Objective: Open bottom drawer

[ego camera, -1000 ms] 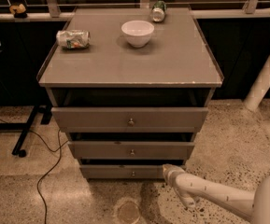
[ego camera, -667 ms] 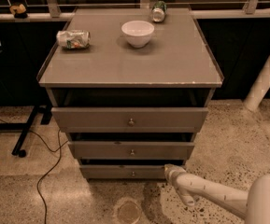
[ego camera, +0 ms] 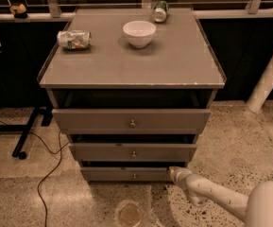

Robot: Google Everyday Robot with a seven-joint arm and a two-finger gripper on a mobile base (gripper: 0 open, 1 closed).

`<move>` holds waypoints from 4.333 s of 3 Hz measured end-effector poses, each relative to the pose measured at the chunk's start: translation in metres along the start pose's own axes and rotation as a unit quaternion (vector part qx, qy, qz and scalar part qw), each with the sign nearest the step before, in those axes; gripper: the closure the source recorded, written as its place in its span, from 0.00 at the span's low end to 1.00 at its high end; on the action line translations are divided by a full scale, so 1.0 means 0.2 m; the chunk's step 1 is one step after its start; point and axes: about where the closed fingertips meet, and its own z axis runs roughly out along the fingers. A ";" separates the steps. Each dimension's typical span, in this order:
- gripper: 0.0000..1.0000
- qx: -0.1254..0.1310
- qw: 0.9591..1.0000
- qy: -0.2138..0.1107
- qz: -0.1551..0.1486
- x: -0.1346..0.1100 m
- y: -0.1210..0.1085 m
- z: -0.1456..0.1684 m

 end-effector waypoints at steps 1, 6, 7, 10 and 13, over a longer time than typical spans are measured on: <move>1.00 -0.003 1.000 -0.009 -0.006 -0.04 0.04 0.01; 1.00 0.034 0.999 0.006 0.004 -0.10 0.01 0.20; 1.00 0.044 0.998 0.036 0.003 -0.04 -0.01 0.19; 1.00 -0.031 0.996 0.071 -0.033 0.05 0.06 -0.25; 1.00 -0.021 0.997 0.063 -0.025 -0.04 0.05 -0.07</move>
Offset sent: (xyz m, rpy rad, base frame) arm 0.0146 0.0103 0.0137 -0.0090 -0.0469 0.0129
